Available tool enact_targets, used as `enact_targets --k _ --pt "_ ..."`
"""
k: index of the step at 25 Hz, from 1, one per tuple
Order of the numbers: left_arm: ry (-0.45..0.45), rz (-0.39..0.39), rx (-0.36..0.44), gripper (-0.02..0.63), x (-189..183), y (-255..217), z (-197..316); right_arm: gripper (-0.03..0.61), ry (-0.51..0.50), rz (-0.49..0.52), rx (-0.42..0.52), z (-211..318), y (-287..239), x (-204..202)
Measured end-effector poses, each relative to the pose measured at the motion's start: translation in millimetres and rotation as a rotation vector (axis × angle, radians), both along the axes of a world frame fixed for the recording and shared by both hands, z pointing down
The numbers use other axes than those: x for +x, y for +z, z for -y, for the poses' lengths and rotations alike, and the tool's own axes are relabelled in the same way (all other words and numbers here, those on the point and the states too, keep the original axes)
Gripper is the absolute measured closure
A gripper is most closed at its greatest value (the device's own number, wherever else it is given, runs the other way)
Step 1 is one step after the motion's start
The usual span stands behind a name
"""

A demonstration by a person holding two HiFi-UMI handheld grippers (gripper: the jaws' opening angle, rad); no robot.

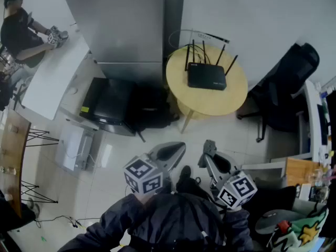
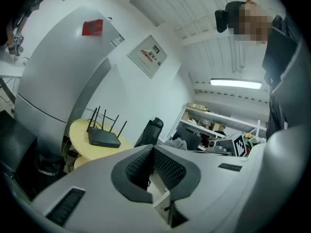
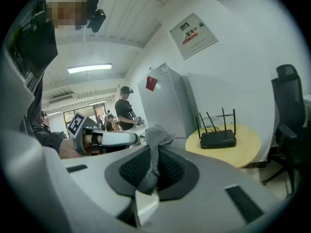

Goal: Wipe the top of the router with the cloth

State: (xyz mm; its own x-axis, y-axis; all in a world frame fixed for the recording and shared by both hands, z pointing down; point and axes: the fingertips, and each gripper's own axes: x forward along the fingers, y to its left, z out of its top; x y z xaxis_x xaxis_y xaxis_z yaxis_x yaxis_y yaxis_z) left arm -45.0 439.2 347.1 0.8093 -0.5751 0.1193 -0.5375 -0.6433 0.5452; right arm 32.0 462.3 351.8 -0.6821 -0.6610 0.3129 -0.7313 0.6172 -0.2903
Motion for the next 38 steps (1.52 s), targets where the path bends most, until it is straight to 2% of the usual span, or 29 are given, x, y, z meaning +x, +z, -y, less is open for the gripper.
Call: enact_targets --k 9,14,19,25,31,38 --pt "-0.010 0.011 0.007 0.620 19 15 111 0.511 -0.007 0.016 0.000 112 20 19" --pt "-0.038 0.025 -0.024 0.621 44 34 211 0.510 -0.052 0.002 -0.020 217 40 37" --pt "-0.078 0.042 -0.055 0.620 66 42 313 0.510 -0.087 0.005 -0.083 327 62 58" --pt "-0.122 0.078 -0.081 0.620 67 53 400 0.509 -0.105 0.002 -0.166 429 95 64" --pt "-0.142 0.072 -0.109 0.620 51 75 454 0.509 -0.082 -0.021 -0.287 504 150 44" --pt "-0.117 0.066 -0.146 0.620 45 94 477 0.511 -0.076 -0.067 -0.416 558 206 14"
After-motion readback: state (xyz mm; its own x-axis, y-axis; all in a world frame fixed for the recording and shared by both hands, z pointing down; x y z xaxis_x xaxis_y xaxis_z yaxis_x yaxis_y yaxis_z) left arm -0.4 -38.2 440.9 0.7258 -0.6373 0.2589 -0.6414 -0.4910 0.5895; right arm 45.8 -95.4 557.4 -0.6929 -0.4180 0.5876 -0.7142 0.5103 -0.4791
